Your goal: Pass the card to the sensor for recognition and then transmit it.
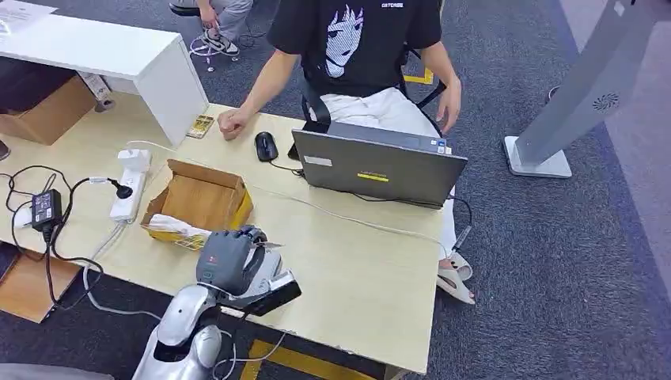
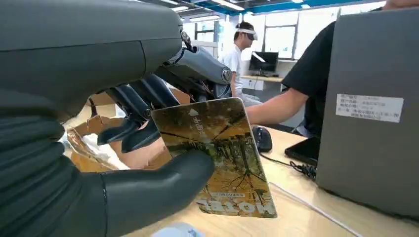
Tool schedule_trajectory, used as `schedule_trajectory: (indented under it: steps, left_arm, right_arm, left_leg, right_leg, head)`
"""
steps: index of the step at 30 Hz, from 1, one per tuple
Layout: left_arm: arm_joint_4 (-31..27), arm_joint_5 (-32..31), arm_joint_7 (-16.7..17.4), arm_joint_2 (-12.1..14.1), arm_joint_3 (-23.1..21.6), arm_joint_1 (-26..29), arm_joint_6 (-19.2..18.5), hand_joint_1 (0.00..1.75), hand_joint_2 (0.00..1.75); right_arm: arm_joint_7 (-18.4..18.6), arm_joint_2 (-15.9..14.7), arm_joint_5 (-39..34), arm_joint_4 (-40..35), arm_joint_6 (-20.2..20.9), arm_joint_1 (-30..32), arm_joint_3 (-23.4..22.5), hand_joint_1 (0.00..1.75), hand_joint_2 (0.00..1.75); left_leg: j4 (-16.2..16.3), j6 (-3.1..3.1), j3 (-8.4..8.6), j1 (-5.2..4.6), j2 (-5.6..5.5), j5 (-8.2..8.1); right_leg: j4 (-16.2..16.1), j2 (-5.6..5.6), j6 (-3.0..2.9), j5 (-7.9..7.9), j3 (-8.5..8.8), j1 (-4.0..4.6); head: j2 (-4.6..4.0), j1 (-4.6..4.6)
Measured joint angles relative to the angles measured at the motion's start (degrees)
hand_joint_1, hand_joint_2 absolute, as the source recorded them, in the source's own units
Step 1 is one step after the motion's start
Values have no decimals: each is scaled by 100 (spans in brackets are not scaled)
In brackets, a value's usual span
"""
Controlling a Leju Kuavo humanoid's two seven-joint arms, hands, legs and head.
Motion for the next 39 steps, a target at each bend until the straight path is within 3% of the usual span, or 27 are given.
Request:
schedule_trajectory:
  steps: [9,21,39]
  left_arm:
    - [105,2,0,61,-92,48,35,175,175]
    - [-90,-26,247,87,-90,616,148,175,175]
    - [-75,-262,308,35,308,835,162,175,175]
  right_arm:
    - [24,0,-9,-17,-37,32,90,0,175]
    - [133,0,-411,-48,-533,60,208,0,175]
    - [136,0,-315,269,-651,-71,208,0,175]
  left_leg:
    - [0,0,-1,0,0,0]
    - [-1,4,-2,0,0,-6]
    - [-1,5,-2,0,-1,-6]
  right_leg:
    - [0,0,0,0,0,0]
    - [0,-1,-1,-3,0,0]
    - [0,-1,-1,-3,0,0]
  head:
    - [0,0]
    - [0,0]
    - [0,0]
